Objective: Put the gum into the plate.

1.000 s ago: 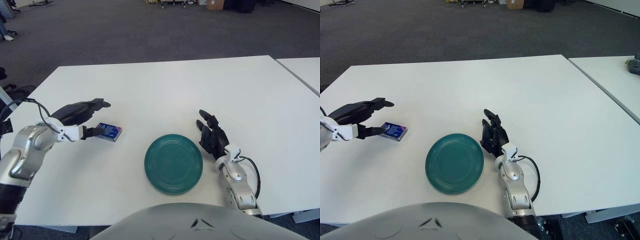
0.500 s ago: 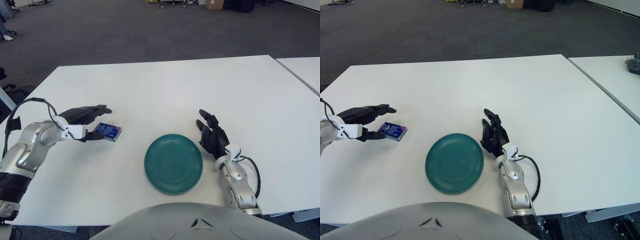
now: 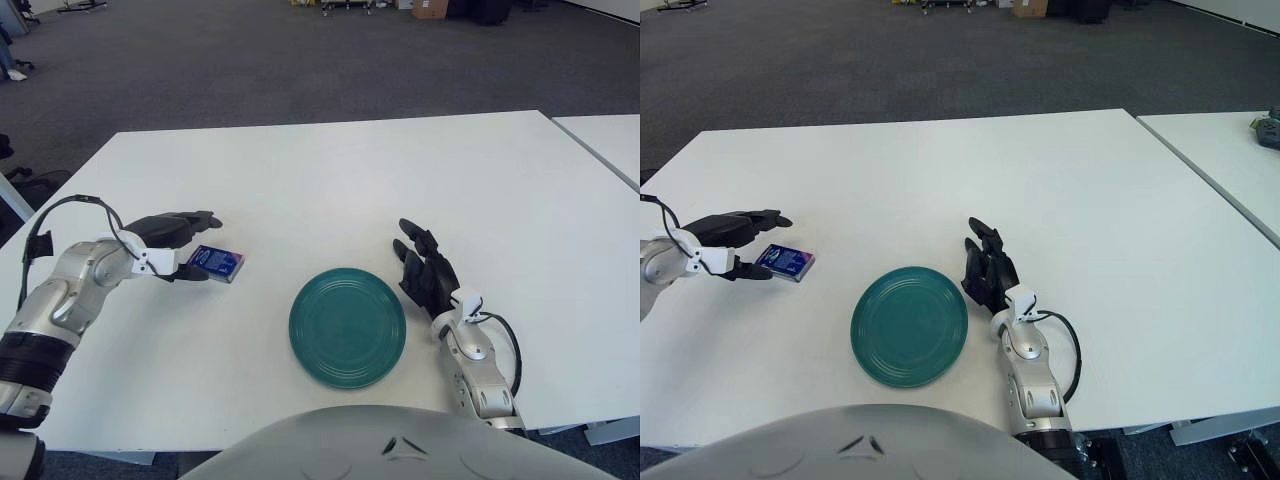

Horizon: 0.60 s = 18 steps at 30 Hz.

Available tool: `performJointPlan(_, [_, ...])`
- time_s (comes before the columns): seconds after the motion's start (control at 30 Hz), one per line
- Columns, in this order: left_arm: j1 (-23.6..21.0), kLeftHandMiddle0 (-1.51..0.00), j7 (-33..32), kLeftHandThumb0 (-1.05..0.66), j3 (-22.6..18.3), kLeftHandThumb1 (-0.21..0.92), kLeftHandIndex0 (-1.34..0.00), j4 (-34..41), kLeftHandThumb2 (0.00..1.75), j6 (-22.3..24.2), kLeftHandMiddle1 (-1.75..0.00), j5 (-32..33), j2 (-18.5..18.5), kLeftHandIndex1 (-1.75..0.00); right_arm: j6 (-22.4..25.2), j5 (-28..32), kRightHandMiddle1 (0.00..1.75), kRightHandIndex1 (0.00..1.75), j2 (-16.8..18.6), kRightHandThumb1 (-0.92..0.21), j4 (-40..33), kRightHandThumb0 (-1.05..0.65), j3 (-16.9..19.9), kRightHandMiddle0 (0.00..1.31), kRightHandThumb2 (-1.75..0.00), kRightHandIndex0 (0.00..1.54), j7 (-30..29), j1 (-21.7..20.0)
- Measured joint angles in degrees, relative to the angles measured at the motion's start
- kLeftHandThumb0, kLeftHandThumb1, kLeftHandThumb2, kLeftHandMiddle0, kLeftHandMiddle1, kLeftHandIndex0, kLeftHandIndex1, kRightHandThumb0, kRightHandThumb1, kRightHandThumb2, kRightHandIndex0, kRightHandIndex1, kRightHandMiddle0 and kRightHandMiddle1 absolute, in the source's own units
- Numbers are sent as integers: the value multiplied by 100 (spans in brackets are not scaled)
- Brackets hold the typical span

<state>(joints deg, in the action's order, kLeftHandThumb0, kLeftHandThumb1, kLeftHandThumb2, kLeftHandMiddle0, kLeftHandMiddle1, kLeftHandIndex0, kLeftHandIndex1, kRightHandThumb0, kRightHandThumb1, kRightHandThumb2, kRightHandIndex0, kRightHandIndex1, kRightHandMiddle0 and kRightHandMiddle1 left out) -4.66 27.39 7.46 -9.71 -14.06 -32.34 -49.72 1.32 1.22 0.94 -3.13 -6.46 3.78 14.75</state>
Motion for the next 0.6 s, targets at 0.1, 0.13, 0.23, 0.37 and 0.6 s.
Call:
performJointPlan(0.1, [-78, -12, -51, -92, 102, 92, 0, -83, 16, 28, 0, -65, 91, -78, 9, -6, 43, 0, -1, -92, -2, -68, 1, 0, -92, 17, -10, 0])
performJointPlan(0.13, [-106, -12, -55, -91, 142, 92, 0, -118, 16, 40, 0, -78, 121, -79, 9, -6, 42, 0, -1, -92, -2, -69, 1, 0, -92, 16, -11, 0])
performJointPlan(0.23, [-182, -11, -53, -90, 247, 92, 0, -211, 15, 54, 0, -101, 212, -81, 10, -4, 41, 0, -1, -92, -3, -69, 0, 0, -91, 16, -10, -1])
performJointPlan(0.37, [-281, -10, -35, -89, 392, 92, 0, -332, 15, 59, 0, -104, 297, -84, 10, 3, 41, 0, -4, -92, -5, -69, 3, 0, -91, 15, 0, -5])
performJointPlan(0.6, [-514, -8, 125, -81, 502, 89, 0, -716, 13, 243, 0, 32, 545, -90, 11, 7, 41, 0, -19, -92, -4, -68, 20, 0, -93, 16, 45, -8])
